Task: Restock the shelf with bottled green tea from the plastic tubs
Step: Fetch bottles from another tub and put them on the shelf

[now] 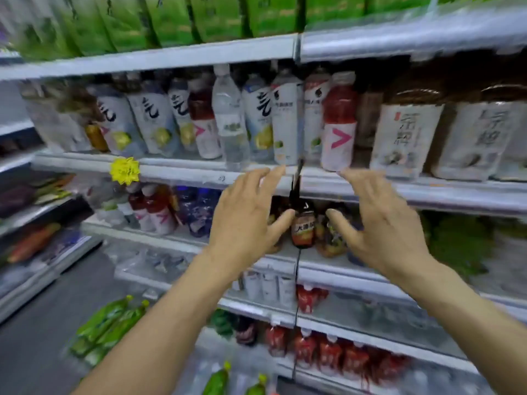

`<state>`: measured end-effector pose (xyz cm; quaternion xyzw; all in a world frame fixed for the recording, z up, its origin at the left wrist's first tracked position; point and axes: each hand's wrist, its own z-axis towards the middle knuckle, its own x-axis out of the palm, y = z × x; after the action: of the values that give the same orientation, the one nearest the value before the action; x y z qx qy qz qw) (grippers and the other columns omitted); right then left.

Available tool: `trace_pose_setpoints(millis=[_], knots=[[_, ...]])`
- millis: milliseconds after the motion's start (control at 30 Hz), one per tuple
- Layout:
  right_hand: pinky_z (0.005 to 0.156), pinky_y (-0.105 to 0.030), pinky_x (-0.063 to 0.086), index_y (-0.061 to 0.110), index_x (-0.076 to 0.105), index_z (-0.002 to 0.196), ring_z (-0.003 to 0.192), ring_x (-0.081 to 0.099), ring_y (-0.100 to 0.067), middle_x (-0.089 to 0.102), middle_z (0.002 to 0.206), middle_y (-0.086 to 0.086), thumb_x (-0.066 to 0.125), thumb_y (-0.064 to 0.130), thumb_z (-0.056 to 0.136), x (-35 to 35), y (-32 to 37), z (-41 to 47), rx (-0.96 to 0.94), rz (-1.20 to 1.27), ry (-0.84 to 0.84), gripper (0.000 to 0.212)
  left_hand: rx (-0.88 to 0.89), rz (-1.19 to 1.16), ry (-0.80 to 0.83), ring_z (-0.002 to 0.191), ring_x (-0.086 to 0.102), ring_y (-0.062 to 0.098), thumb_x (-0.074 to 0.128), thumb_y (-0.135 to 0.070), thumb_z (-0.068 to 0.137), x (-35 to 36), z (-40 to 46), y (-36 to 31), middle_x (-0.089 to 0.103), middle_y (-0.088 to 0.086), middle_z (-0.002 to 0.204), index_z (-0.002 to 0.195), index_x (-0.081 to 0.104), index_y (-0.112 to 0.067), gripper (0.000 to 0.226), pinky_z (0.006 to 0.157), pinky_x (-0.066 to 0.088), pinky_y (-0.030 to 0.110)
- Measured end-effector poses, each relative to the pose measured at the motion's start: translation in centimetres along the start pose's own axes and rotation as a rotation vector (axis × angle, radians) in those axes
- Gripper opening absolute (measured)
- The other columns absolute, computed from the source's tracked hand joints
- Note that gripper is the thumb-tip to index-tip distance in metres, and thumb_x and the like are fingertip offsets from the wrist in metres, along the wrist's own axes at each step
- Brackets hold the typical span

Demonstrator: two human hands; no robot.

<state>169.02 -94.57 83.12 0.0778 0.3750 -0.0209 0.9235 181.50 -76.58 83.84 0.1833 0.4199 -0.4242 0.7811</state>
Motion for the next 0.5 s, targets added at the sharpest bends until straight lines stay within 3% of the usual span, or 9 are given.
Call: trace_pose_setpoints(millis=[200, 300, 500], knots=[[0.073, -0.041, 0.05, 0.01, 0.053, 0.133, 0.113, 0.055, -0.036, 0.052, 0.13, -0.013, 0.063, 0.036, 0.091, 10.0, 7.0, -5.4, 0.138, 0.096, 0.343, 0.05, -0.193, -0.093, 0.328, 0.13, 0.043, 0.031, 0.059, -0.047, 0.096, 3.8, -8.9, 8.6, 0.043, 0.008, 0.145, 0.153, 0.034, -0.018, 0.069, 0.1, 0.044, 0.046], [0.085, -0.041, 0.047, 0.014, 0.049, 0.136, 0.123, 0.047, -0.03, 0.048, 0.132, -0.009, 0.058, 0.038, 0.094, 14.6, 8.7, -8.0, 0.223, 0.192, 0.524, 0.049, -0.3, -0.172, 0.472, 0.131, 0.044, 0.031, 0.062, -0.044, 0.095, 7.1, -13.2, 11.9, 0.045, 0.008, 0.139, 0.151, 0.037, -0.018, 0.067, 0.097, 0.046, 0.045], [0.1, -0.035, 0.041, 0.016, 0.048, 0.138, 0.129, 0.045, -0.027, 0.047, 0.135, -0.008, 0.059, 0.035, 0.095, 24.8, 10.1, -13.3, 0.427, 0.353, 0.867, 0.049, -0.603, -0.293, 0.73, 0.14, 0.038, 0.026, 0.061, -0.044, 0.096, 14.7, -20.0, 16.5, 0.039, 0.008, 0.151, 0.153, 0.034, -0.019, 0.067, 0.107, 0.038, 0.036]])
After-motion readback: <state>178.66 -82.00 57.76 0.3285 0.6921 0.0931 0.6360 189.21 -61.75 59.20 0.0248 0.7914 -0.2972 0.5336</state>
